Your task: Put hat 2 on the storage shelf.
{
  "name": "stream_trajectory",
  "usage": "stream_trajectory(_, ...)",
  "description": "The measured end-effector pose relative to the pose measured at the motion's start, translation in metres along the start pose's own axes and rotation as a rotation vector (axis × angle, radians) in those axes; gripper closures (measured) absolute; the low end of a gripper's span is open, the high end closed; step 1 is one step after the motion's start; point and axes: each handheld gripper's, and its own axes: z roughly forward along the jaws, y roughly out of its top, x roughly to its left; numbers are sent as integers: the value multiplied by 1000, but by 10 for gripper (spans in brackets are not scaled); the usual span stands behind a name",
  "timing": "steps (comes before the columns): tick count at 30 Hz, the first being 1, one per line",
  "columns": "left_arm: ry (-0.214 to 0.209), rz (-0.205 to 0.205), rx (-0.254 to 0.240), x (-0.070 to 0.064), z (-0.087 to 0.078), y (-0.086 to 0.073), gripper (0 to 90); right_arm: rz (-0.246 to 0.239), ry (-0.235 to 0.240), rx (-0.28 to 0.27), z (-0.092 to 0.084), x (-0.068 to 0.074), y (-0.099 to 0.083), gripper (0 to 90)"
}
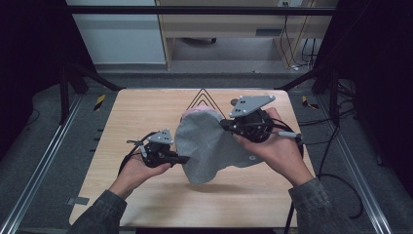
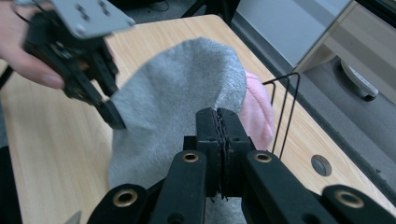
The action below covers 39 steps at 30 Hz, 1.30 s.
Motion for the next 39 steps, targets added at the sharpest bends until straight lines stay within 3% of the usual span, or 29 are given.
stream_trajectory(5,30,12,0,-3,-18,14,873,39,-4,-39,-4,-9,-4,887)
stream_trajectory(10,89,25,14,2,-43,36,872,66,-19,-71,-9,-16,-4,887)
stream_trajectory(13,124,36,3,6,-62,54,872,85,-33,-98,-13,-22,-2,887)
stream_trajectory(16,153,76,14,13,-79,79,871,103,-46,-124,-15,-31,0,887)
stream_trajectory(20,181,76,-2,24,-92,104,872,134,-72,-175,-16,-52,8,887)
stream_trajectory(30,235,73,-49,50,-96,151,872,162,-120,-234,-16,-92,29,888)
stream_trajectory(36,324,81,-99,68,-92,172,872,198,-170,-271,-3,-121,38,887)
stream_trajectory(39,360,78,-118,77,-86,175,872,202,-182,-281,3,-127,39,888)
